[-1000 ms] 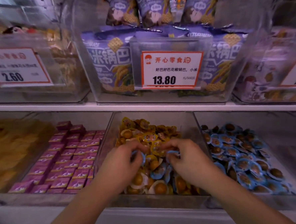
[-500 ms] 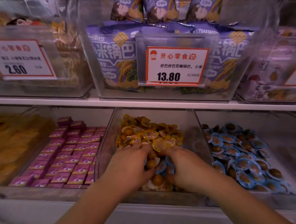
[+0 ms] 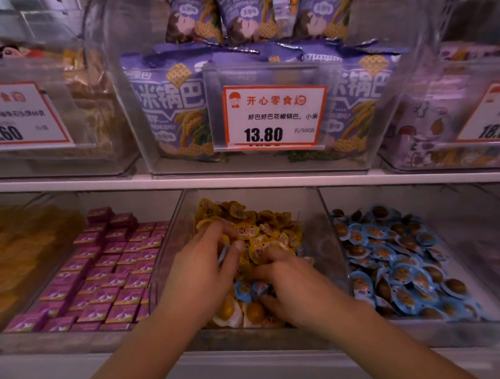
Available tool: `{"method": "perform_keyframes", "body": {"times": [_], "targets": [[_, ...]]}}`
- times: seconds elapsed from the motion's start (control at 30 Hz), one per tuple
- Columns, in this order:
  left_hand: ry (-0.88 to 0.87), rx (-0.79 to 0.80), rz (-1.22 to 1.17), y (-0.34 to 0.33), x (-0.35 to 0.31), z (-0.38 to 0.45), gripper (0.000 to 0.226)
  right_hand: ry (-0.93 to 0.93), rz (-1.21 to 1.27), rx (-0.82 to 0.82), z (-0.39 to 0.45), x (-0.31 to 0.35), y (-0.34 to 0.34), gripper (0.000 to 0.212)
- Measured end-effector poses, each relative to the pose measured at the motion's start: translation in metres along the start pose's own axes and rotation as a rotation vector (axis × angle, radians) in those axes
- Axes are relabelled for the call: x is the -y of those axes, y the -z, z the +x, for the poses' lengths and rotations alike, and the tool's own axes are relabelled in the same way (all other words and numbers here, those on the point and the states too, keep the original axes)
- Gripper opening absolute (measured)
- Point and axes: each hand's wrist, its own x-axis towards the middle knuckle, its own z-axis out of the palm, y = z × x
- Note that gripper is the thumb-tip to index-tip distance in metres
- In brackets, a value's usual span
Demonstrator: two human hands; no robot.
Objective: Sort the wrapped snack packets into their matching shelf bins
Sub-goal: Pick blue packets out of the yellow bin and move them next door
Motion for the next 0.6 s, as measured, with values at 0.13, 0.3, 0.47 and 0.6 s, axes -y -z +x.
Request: {"method": "perform_keyframes", "body": {"times": [0.13,0.3,0.47,0.6], "targets": [[-0.103,0.307,0.079,-0.004,0.011,-0.003,0.016,-0.031,0.109,-0.093,-0.002,0.001,0.002,0.016],[-0.151,0.45,0.046,-0.003,0.014,0.0,0.034,-0.213,0.314,-0.255,-0.004,0.004,0.013,0.007],[-0.163,0.027,-0.122,0.002,-0.002,0.003,0.029,-0.449,1.136,-0.433,-0.011,0.021,0.037,0.007],[-0.145,-0.141,-0.223,-0.006,-0.038,-0.001,0.022,-0.608,1.959,-0.248,-0.027,0.034,0.061,0.026]]}}
